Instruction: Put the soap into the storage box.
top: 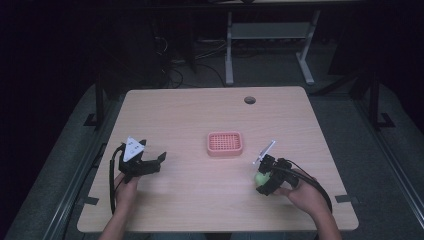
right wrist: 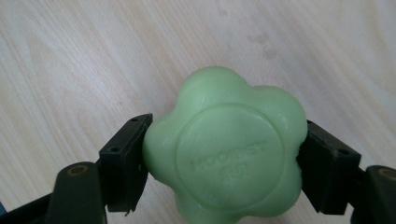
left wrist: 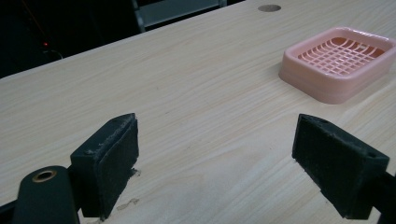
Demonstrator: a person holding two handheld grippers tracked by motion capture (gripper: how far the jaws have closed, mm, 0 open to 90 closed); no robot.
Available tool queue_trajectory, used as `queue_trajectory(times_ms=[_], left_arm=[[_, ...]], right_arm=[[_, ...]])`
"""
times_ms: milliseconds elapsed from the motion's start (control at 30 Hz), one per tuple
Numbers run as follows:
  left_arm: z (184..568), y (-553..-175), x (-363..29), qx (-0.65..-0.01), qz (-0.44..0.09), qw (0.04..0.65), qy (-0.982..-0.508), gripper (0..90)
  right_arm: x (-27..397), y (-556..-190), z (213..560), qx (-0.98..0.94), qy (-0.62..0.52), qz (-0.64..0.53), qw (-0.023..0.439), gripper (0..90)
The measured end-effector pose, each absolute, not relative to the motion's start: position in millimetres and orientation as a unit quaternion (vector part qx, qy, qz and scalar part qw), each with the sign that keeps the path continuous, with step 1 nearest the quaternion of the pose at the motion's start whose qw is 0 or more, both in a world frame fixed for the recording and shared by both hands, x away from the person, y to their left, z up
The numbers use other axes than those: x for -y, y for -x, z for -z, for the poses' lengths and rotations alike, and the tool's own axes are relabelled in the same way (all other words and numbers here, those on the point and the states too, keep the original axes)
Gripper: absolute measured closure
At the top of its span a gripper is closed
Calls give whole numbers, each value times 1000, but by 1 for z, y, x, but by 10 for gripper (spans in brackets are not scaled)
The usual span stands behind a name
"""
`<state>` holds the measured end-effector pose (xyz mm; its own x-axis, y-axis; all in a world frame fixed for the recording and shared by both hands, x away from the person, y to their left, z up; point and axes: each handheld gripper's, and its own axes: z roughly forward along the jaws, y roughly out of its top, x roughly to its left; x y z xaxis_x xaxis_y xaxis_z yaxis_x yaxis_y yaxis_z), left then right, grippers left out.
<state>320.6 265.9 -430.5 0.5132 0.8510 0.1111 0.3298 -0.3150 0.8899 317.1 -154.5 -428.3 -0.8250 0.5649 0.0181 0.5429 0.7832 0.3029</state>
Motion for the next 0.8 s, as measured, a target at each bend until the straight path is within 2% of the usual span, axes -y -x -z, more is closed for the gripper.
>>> queue_trajectory(times_ms=[800], left_arm=[[431,-322,-269,-398,-297,437,-750,143]], right_arm=[[132,-352,403,-946,-275,-169,41,259]])
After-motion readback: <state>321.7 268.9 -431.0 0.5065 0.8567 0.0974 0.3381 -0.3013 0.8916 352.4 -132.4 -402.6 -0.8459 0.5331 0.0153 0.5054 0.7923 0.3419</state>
